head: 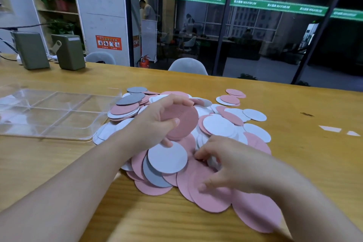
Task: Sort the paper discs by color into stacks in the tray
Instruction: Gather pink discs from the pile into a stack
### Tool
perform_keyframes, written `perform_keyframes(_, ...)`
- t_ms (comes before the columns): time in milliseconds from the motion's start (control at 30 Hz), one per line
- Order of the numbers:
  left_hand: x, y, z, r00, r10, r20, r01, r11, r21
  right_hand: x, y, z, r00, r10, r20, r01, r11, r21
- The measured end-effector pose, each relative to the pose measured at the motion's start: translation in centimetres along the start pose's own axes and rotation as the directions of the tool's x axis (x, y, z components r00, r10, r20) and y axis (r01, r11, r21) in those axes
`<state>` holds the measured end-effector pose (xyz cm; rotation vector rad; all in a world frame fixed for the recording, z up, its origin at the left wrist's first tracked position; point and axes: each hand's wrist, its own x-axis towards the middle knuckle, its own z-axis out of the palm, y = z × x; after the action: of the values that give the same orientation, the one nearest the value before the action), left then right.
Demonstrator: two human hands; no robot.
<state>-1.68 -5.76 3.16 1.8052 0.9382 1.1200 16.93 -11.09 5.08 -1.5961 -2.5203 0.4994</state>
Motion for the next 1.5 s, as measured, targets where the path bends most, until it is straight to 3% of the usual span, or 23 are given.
perform_keyframes(233, 0.0, 0.2, -0.5, 1.000, -0.026, -0.014, 0.027, 1.000, 0.012, 0.2, 0.3, 0.5, 0.999, 0.031, -0.015, -0.029, 0.995, 0.091)
perform_keyframes(467, 0.0, 0.3, -0.6, 0.998, -0.042, -0.051, 0.042, 0.999, -0.003, 1.1, 1.3, 0.3, 0.993, 0.016, -0.121, 0.019, 0.959, 0.282)
perform_keyframes(733, 0.3, 0.3, -0.9, 0.991, -0.086, -0.105, 0.077, 0.994, -0.083, 1.9, 2.6, 0.0, 0.959, 0.066, -0.275, 0.047, 0.921, 0.387)
perform_keyframes(1000, 0.1, 0.6, -0.6, 0.992, -0.102, -0.078, 0.098, 0.994, -0.058, 2.4, 2.7, -0.2, 0.833, 0.210, -0.511, 0.114, 0.840, 0.531)
perform_keyframes(1133, 0.1, 0.8, 0.0, 0.995, -0.088, -0.042, 0.081, 0.985, -0.152, 3.1, 2.0, 0.9, 0.849, 0.194, -0.492, 0.181, 0.767, 0.616)
perform_keyframes(1300, 0.1, 0.3, 0.9, 0.999, -0.039, 0.014, 0.041, 0.992, -0.116, 3.7, 1.3, 1.9, 0.839, 0.245, -0.486, 0.203, 0.688, 0.696)
perform_keyframes(1500, 0.1, 0.5, 0.5, 0.994, -0.110, -0.003, 0.109, 0.984, -0.144, 3.4, 3.7, 0.2, 0.774, 0.204, -0.599, 0.099, 0.896, 0.433)
